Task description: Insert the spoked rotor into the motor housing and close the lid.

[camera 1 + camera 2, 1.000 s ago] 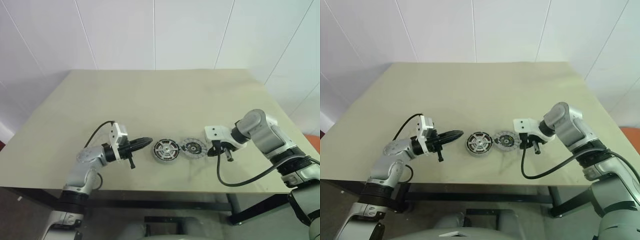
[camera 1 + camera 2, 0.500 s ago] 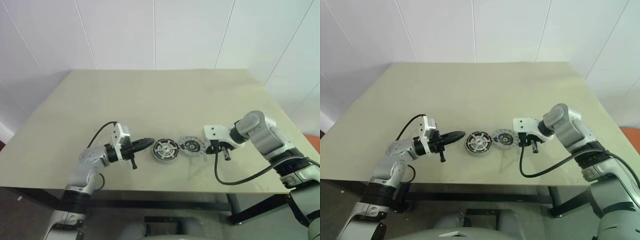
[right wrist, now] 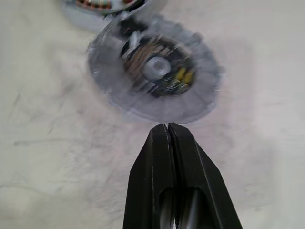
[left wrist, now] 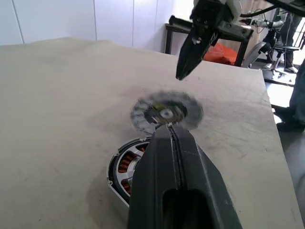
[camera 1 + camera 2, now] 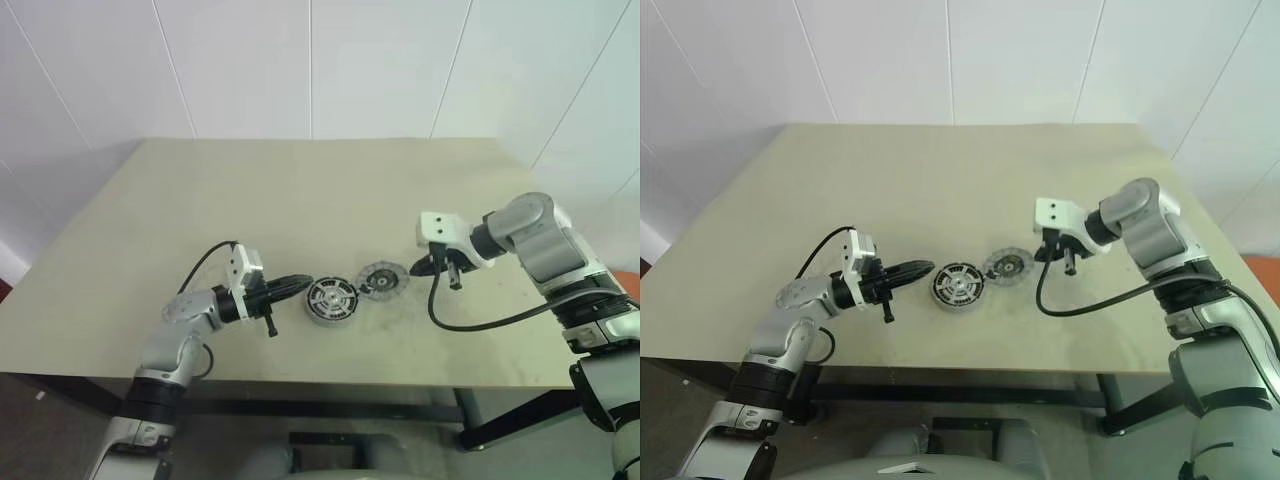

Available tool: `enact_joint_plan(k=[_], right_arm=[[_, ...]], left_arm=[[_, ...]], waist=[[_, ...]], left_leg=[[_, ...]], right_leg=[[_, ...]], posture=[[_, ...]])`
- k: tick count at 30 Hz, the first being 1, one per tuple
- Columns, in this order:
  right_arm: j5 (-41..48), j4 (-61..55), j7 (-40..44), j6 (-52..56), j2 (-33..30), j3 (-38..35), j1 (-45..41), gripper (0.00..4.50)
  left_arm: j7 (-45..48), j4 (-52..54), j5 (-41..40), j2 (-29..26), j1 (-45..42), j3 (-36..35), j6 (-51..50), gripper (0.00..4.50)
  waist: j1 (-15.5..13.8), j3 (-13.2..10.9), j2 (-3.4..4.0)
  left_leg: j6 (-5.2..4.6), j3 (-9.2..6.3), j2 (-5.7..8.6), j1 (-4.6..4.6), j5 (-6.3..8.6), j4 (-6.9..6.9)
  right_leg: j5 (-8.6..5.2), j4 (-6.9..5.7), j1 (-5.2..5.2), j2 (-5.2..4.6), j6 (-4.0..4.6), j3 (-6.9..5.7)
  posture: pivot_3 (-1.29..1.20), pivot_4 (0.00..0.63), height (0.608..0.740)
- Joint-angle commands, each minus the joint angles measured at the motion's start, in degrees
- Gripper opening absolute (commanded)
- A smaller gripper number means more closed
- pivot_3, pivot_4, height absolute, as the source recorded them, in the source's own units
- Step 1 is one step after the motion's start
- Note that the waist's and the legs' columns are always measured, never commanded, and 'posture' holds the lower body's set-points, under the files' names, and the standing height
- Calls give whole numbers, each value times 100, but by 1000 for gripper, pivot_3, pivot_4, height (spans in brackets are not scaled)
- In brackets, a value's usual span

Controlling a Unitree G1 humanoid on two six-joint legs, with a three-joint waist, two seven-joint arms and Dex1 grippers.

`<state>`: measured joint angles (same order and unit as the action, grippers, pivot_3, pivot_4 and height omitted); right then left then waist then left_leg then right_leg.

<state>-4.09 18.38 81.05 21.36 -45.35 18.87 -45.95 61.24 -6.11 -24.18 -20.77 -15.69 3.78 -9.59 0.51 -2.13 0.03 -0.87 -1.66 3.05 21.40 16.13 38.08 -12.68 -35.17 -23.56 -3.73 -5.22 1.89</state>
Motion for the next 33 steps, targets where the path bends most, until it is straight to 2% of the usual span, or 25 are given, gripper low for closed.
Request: enact_joint_plan(k=[1, 4, 9, 15, 22, 33], right_arm=[[314, -230, -220, 298, 184, -353, -91, 45], [311, -564, -395, 437, 201, -336, 194, 45], [-569, -413, -854, -149, -178, 152, 390, 45], [-1046, -279, -1003, -501, -376, 371, 477, 45], [-1235, -89, -1275, -442, -219, 385, 691, 45], [-995, -628, -1688, 395, 257, 167, 1400, 45]], left_arm=[[-14, 77, 22, 1, -143, -7, 69, 0], [-53, 134, 14, 10, -145, -1, 28, 0], [-73, 148, 9, 23, -171, 16, -5, 0], [-97, 198, 2, 65, -185, 54, -56, 0], [-159, 234, -5, 90, -173, 35, -69, 0], [-197, 233, -19, 81, -161, 5, -77, 0]], waist=[[1, 0, 0], [-5, 0, 0], [-83, 0, 1], [-119, 0, 1], [-124, 0, -1], [-116, 3, -7]], left_leg=[[0, -1, 0, 0, 0, 0], [0, -2, 0, 0, 0, 0], [0, 2, 4, 4, 0, 0], [0, 2, 2, 3, 0, -1], [-1, 3, 3, 1, -1, 1], [-1, 1, 0, -14, -1, 2]], right_leg=[[0, 0, 0, 0, 0, 0], [0, -1, 0, 0, 0, 0], [0, 4, 0, -6, 0, 0], [-1, 3, -2, 0, 1, 0], [0, 3, 2, 2, 0, 0], [0, 1, 16, 6, 1, 1]], posture=[[0, 0, 740], [0, 0, 740], [0, 0, 740], [0, 0, 740], [0, 0, 740], [0, 0, 740]])
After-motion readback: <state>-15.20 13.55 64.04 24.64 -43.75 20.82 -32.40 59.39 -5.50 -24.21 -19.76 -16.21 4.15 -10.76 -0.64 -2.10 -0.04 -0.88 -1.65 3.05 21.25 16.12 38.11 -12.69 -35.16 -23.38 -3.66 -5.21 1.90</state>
